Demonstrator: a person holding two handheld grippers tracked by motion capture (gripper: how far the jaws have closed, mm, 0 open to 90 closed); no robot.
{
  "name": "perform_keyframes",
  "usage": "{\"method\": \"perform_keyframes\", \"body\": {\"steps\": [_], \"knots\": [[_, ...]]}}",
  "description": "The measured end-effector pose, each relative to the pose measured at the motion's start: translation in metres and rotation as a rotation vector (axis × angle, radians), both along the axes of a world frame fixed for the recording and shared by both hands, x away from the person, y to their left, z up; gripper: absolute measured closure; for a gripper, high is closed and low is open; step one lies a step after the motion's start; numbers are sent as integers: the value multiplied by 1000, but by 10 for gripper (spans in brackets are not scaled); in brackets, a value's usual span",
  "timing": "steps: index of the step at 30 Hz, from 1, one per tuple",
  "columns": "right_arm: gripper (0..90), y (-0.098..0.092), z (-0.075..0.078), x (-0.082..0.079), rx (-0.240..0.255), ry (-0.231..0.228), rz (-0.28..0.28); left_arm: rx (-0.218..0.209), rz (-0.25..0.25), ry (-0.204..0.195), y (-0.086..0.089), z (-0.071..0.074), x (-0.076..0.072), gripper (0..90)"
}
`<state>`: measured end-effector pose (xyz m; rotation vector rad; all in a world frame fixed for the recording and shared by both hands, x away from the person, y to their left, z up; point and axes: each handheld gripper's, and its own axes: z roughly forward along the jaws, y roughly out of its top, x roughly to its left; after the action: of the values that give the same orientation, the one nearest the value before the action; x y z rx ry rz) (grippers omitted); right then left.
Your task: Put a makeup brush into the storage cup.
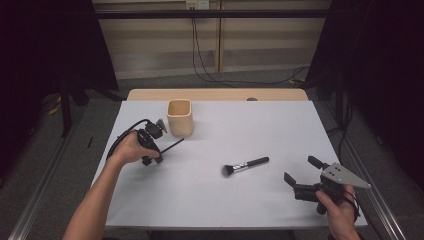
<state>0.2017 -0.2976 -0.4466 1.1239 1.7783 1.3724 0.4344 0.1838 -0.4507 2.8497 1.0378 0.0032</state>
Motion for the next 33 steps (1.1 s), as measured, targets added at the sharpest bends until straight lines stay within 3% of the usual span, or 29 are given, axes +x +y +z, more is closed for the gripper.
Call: {"method": "perform_keyframes", "body": {"steps": [5, 8, 12, 26, 33], "knots": [[0, 0, 0, 0, -1, 0, -1, 13, -17, 14, 1, 3, 1, 449], [0, 0, 0, 0, -2, 0, 0, 14, 13, 15, 0, 3, 2, 488], [0, 0, 0, 0, -3, 0, -1, 12, 13, 17, 2, 4, 3, 557], [0, 1, 0, 0, -4, 1, -1, 52, 7, 53, -2, 4, 8, 725], [0, 1, -1, 0, -6, 2, 2, 45, 11, 71, 0, 4, 10, 840]]}}
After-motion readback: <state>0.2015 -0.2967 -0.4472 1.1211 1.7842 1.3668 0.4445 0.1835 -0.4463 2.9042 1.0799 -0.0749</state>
